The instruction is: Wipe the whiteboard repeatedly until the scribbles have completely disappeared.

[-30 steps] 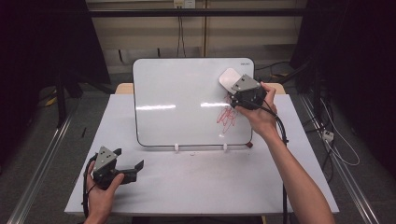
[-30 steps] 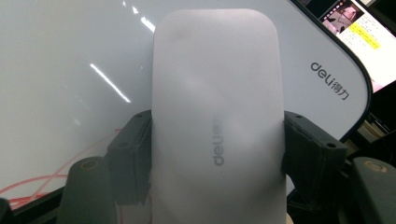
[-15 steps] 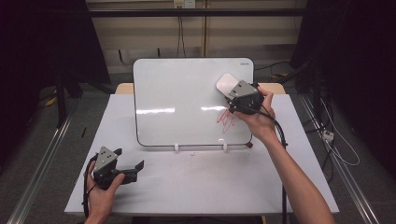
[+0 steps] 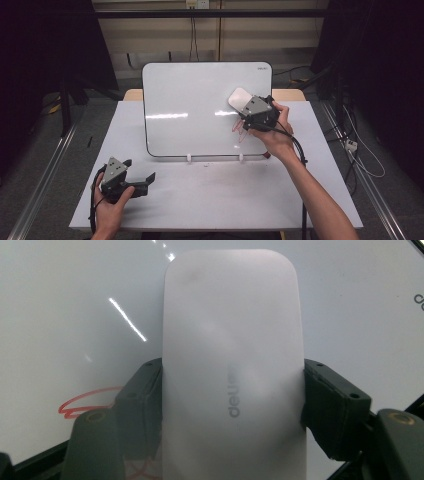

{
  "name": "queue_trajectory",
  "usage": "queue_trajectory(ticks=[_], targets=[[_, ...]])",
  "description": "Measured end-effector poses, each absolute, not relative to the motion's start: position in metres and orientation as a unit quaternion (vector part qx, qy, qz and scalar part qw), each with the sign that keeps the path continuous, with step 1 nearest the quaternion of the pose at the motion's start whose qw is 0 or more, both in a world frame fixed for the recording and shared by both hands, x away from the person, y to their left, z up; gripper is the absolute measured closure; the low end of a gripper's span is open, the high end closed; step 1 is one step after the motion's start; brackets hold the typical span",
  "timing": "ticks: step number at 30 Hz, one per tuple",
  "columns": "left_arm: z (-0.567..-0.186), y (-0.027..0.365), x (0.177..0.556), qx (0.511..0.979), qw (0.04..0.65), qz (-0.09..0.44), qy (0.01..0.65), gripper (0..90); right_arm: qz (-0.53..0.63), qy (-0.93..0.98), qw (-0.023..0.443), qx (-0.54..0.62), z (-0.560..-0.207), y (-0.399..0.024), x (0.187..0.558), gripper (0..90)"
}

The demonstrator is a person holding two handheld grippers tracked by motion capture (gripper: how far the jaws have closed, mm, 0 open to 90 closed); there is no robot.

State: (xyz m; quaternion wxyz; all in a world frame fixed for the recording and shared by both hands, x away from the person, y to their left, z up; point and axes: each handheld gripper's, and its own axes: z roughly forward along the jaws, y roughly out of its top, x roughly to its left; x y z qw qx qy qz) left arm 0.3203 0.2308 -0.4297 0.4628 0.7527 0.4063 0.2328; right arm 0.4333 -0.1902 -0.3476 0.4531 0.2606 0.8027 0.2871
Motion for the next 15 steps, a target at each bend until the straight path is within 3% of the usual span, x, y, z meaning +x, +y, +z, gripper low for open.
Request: queue_trajectory(ticks=[15], targets=[[-0.429, 0.233, 0.319, 0.748, 0.466, 0.233, 0.411, 5.3, 0.300, 0.787, 0.452, 0.295, -0.338, -0.203, 0.440, 31.6]])
